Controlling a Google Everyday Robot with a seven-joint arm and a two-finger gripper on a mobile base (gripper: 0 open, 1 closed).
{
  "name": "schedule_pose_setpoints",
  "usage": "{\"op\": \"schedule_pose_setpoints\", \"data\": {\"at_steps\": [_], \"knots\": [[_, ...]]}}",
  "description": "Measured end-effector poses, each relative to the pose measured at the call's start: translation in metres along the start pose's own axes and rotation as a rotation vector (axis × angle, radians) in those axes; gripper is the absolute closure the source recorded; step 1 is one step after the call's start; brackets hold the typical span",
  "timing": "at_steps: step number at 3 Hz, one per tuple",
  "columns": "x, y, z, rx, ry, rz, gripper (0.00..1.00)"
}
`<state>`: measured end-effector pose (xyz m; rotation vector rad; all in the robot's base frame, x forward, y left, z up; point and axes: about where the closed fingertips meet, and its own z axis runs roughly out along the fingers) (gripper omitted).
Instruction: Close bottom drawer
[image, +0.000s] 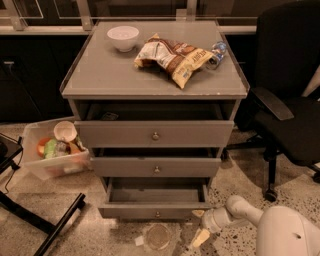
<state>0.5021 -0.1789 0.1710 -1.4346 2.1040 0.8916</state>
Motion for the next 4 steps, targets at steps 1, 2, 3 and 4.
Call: {"op": "schedule_pose_setpoints", "data": {"at_steps": [1, 2, 3, 4], "knots": [[0.000, 0.001, 0.001, 0.005, -0.005, 0.004, 0.00], [-0.007, -0.018, 0.008, 0.028, -0.022, -0.029, 0.19], [-0.024, -0.044, 0.014, 0.072, -0.050, -0.081, 0.42], [-0.034, -0.058, 0.017, 0.099, -0.077, -0.104, 0.65]]}}
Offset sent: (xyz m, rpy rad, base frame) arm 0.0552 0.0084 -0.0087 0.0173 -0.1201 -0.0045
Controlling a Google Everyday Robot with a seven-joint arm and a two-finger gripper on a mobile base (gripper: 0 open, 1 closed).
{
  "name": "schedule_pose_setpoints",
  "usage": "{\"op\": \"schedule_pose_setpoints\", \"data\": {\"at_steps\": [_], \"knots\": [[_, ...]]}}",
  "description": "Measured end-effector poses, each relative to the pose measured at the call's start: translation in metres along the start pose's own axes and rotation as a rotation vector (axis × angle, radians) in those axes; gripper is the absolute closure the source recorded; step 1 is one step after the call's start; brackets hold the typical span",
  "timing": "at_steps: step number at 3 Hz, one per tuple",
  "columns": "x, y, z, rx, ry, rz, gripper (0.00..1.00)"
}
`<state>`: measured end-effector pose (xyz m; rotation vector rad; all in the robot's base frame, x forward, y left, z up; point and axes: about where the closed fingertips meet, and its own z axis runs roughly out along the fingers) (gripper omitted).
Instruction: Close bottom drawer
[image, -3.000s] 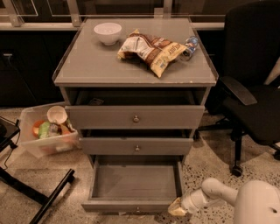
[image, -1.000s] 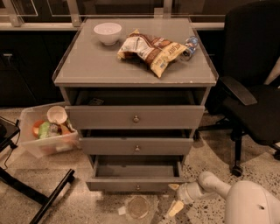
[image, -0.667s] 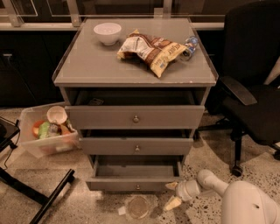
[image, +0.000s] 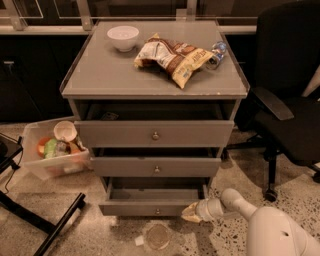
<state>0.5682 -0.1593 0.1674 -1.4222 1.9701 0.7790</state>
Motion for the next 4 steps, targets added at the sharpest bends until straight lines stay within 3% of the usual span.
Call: {"op": "schedule_pose_setpoints", "data": {"at_steps": [1, 2, 3, 4], "knots": [[-0.010, -0.020, 0.005, 0.037, -0.034, -0.010, 0.62], [-0.010, -0.019, 0.005, 0.037, -0.034, -0.010, 0.39], [-0.017, -0.038, 0.009, 0.064, -0.074, -0.010, 0.16], [-0.026, -0.061, 0.015, 0.098, -0.126, -0.010, 0.00]]}}
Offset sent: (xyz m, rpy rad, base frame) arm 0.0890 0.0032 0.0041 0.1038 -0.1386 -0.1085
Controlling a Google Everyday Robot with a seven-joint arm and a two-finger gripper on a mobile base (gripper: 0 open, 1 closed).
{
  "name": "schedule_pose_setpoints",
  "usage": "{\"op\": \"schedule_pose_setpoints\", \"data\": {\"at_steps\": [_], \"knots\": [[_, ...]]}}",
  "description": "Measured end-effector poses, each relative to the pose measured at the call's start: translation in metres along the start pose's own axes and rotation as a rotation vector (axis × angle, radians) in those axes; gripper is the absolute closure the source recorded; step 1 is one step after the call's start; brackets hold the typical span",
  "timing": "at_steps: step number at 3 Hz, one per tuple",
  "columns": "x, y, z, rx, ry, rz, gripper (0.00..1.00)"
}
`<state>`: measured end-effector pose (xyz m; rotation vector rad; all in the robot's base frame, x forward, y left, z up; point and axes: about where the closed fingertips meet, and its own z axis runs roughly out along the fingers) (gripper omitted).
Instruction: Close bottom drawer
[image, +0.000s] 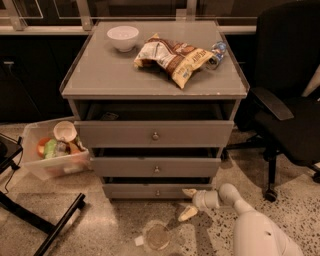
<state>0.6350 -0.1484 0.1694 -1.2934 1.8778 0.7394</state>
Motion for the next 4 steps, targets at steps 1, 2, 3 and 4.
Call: {"op": "schedule_pose_setpoints", "data": {"at_steps": [1, 2, 3, 4], "knots": [[-0.004, -0.011, 0.005, 0.014, -0.027, 0.001, 0.00], [-0.004, -0.009, 0.005, 0.014, -0.028, 0.001, 0.00], [0.001, -0.001, 0.000, -0.011, -0.044, 0.002, 0.00], [0.011, 0.015, -0.017, -0.025, -0.047, -0.008, 0.00]]}}
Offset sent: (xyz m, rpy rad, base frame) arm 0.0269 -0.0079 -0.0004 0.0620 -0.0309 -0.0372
